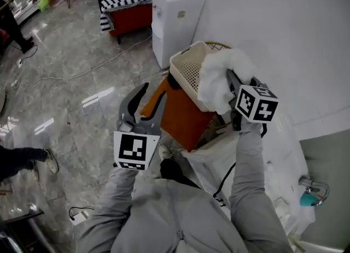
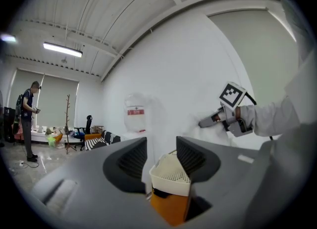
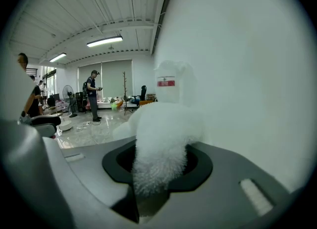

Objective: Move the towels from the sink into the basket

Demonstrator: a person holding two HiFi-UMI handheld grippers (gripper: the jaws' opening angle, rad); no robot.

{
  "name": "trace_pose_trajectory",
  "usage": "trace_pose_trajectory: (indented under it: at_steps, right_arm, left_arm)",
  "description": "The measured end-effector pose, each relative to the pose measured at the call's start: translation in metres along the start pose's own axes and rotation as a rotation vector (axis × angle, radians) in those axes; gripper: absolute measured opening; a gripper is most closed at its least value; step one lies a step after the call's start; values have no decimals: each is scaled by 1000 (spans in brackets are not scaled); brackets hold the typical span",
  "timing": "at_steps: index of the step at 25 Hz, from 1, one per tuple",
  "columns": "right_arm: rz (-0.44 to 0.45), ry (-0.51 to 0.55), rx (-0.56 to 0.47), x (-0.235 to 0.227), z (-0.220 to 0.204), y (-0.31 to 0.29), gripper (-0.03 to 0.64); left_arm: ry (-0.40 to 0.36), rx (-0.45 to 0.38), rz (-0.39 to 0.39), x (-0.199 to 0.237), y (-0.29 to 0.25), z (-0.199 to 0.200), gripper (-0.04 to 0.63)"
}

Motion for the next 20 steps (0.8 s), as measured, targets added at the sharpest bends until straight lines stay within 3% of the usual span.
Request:
trace_pose_trajectory:
  at_steps: [8, 15, 20]
  right_arm:
    - [-11, 14, 136, -10, -24, -124, 127]
    - [20, 54, 279, 3, -66, -201, 136]
    - [38, 86, 430, 8, -110, -237, 230]
  left_arm:
    - [12, 47, 3, 40, -68, -7, 235]
    - [29, 90, 29, 65, -94, -17, 235]
    - [42, 113, 36, 72, -103, -27, 235]
Point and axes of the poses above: the fingertips, and each gripper's own axes: y backward along the fingers, x to its left, z out of its top, the point moved 9 cm from there along y, backward along the fingers, and after that the axes turned 13 degrees about -z, right-handed, at the moved point
